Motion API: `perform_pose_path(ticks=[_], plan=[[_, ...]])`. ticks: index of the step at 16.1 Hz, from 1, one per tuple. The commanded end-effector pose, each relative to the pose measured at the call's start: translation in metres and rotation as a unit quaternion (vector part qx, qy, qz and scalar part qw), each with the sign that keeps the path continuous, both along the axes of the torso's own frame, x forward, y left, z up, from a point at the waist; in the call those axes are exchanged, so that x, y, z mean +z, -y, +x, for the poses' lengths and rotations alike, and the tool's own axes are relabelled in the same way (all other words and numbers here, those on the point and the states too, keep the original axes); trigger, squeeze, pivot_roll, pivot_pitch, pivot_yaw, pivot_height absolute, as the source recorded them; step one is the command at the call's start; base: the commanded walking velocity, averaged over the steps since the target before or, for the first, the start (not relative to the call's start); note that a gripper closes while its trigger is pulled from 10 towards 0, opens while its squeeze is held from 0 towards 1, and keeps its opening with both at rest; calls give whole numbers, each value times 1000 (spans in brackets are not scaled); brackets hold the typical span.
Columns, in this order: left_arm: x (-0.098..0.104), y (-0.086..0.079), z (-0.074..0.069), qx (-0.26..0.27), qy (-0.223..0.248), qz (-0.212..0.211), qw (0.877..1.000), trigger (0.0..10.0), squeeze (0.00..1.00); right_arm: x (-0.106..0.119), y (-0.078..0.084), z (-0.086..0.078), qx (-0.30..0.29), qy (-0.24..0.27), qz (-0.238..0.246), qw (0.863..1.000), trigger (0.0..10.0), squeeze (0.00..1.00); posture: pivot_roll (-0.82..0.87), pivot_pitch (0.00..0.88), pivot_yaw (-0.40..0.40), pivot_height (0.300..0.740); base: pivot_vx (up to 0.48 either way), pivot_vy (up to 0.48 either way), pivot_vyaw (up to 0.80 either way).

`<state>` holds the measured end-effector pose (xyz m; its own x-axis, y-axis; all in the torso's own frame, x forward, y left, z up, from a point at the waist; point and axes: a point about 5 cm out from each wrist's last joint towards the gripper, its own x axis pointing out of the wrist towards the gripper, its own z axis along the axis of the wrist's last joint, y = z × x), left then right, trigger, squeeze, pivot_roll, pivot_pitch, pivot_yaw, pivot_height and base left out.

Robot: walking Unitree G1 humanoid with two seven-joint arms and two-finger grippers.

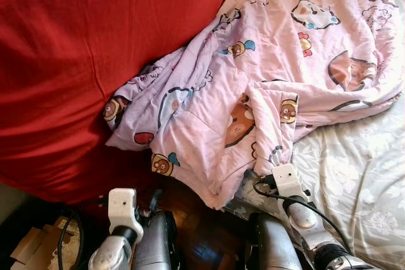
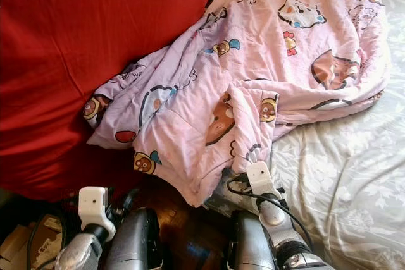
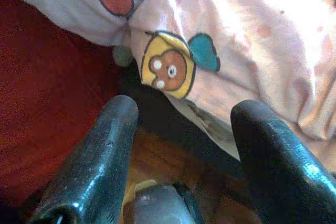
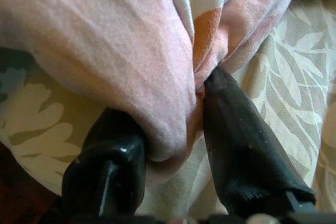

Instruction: Clean up the room

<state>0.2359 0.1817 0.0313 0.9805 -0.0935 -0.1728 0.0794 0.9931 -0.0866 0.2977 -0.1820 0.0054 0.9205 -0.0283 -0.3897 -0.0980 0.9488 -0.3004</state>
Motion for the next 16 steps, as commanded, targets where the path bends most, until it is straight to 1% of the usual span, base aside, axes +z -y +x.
perform_pose_path(ticks=[1,3,4,6,7,8,10,11,12,13,14,16], plan=[[-11,-3,-5,13,-24,-10,1000,10000,0,-3,5,-3,-19,-10,14,1000,0,0,126,217,2,604,0,0,0],[-11,0,3,9,-22,-12,1000,10000,0,-4,8,-5,-32,-10,36,999,0,0,121,193,2,604,0,0,0],[-11,1,7,9,-20,-13,1000,10000,0,-4,9,-5,-34,-11,35,999,0,0,119,180,3,604,0,0,0],[-9,1,15,6,-15,-12,1000,10000,0,-5,12,-6,-52,-9,50,997,0,0,114,155,4,604,0,0,0],[-8,1,21,7,-14,-12,1000,10000,0,-6,15,-8,-63,-7,56,996,0,0,105,115,6,604,0,0,0],[-8,0,25,7,-13,-11,1000,10000,0,-6,15,-9,-65,-6,58,996,0,0,98,98,8,604,0,0,0],[-6,-2,34,12,-9,-12,1000,10000,0,-8,16,-12,-70,1,76,995,0,0,83,64,14,604,0,0,0],[-5,-1,38,9,-8,-11,1000,10000,0,-8,17,-14,-79,9,94,992,0,0,72,37,18,604,0,0,0],[-5,-1,42,7,-9,-10,1000,10000,0,-9,19,-17,-91,12,110,990,9255,0,58,18,23,604,0,0,0],[-5,-1,44,6,-12,-10,1000,10000,0,-10,17,-18,-90,17,124,988,10000,0,53,5,26,604,0,0,0],[-6,-1,46,6,-13,-9,1000,10000,0,-11,13,-22,-82,31,131,988,10000,0,51,0,28,604,0,0,0],[-6,-2,48,5,-12,-8,1000,10000,0,-14,13,-28,-92,37,147,984,10000,0,50,0,31,604,0,0,0]])
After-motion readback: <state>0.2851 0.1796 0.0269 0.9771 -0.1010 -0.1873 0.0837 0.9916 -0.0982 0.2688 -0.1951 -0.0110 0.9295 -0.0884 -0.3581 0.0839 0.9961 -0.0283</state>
